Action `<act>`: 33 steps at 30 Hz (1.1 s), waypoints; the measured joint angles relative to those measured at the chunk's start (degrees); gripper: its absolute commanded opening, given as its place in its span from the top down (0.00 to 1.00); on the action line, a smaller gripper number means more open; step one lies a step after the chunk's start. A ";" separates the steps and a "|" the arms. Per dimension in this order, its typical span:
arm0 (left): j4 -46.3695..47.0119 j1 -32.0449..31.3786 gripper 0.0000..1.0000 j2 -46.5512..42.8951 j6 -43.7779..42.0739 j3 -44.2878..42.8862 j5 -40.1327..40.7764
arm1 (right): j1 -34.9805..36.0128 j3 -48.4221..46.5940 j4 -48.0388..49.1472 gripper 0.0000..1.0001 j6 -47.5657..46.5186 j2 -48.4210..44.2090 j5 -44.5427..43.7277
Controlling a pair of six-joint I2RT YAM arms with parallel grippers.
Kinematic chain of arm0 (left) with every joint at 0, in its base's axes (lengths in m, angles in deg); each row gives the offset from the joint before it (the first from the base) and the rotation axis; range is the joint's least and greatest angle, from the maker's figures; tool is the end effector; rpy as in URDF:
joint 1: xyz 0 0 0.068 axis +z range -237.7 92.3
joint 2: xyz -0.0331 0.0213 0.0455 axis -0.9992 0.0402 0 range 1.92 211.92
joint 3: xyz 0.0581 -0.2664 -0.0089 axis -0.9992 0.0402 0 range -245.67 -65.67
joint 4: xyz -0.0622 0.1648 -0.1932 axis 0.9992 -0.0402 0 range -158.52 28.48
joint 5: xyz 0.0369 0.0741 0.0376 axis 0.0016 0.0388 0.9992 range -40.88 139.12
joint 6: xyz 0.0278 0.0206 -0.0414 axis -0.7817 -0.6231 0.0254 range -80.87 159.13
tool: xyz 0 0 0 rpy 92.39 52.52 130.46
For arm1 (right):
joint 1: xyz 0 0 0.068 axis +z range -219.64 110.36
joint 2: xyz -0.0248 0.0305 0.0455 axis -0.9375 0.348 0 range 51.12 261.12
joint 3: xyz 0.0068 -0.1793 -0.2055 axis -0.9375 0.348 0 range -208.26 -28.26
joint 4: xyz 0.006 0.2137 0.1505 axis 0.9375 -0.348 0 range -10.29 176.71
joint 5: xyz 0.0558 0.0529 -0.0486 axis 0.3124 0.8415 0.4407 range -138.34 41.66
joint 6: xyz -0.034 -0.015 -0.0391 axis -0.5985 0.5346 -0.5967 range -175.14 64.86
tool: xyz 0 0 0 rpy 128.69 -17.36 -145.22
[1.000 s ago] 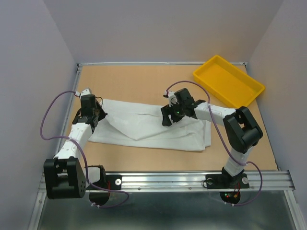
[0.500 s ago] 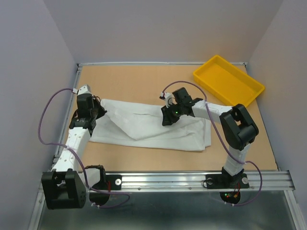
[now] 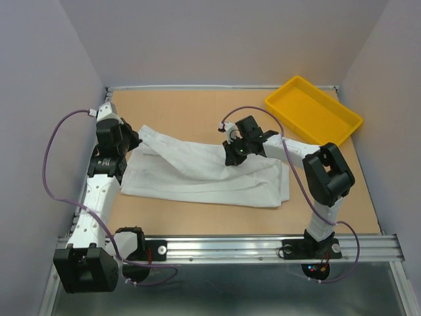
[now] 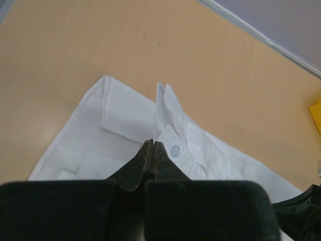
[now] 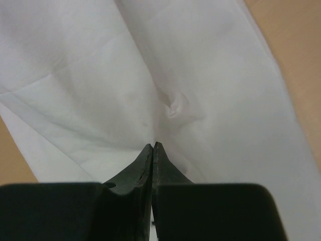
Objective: Fold and stack the long sleeve shirts
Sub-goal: Fold the shirt
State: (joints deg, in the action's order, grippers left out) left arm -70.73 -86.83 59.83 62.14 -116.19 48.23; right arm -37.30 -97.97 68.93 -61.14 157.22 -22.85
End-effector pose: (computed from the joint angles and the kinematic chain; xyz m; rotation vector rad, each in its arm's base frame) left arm 0.2354 0.0030 0.3338 -0.3761 1.8317 -0.2817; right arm 0.3199 0.2206 0.1840 -1.0071 2.3329 0.7450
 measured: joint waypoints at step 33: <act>-1.53 0.00 0.94 3.87 4.31 10.43 19.85 | 0.00 -12.13 -7.80 0.59 -2.56 6.03 -6.82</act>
State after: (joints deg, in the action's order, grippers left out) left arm -72.26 -86.83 63.70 66.44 -105.77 68.08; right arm -37.30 -110.11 61.13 -63.70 163.26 -29.67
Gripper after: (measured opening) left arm 0.045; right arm 0.404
